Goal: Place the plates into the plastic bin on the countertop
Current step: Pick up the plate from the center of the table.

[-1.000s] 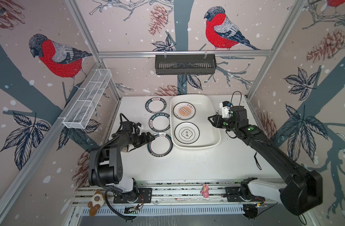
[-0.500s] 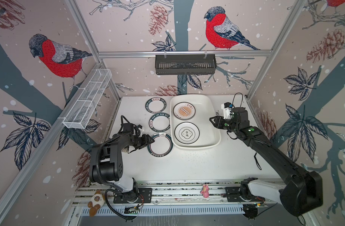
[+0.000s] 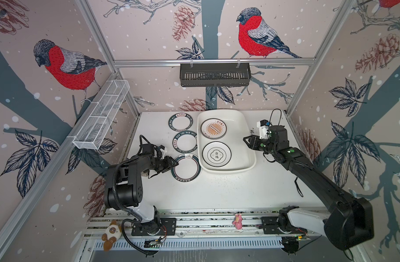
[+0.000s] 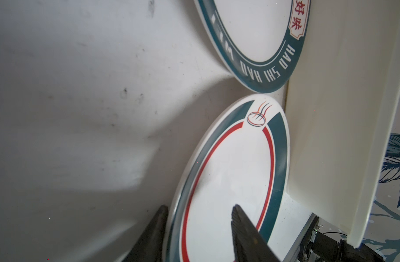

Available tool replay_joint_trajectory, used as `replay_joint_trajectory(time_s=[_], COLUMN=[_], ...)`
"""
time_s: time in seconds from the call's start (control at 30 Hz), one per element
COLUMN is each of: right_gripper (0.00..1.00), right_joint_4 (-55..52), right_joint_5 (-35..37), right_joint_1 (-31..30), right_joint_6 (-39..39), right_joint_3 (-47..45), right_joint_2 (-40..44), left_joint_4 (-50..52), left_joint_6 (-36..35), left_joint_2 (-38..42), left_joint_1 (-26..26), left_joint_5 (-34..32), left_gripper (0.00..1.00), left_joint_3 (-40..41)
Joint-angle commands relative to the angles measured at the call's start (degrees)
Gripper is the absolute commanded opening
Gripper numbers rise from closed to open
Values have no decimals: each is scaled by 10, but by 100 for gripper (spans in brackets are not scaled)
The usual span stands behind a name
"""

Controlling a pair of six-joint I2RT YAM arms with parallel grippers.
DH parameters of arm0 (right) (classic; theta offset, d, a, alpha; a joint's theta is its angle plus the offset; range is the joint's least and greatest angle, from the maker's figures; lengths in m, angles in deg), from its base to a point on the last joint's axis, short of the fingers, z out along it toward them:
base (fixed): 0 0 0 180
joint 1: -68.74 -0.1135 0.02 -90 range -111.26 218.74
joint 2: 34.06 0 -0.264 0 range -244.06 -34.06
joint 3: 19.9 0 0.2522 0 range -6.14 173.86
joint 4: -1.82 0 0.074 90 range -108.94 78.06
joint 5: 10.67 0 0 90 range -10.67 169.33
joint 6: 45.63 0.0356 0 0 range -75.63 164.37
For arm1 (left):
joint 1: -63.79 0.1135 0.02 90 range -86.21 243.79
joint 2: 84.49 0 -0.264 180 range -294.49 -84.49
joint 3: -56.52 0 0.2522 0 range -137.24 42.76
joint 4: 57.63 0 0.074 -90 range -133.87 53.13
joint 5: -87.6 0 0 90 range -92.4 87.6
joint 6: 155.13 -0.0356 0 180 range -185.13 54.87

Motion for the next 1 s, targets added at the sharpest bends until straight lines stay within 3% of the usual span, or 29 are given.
replay_joint_trajectory(time_s=[0.0,0.97], right_gripper=[41,40], right_joint_4=[23,40], right_joint_5=[-7,-19], right_joint_1=[2,8], right_joint_6=[1,8], right_joint_3=[-5,-23], right_joint_2=[3,-4], left_joint_4=[3,-38], left_joint_6=[-1,7], left_joint_2=[-1,15], left_joint_1=[3,23], left_joint_5=[-15,2], left_gripper=[41,27], left_joint_3=[6,56])
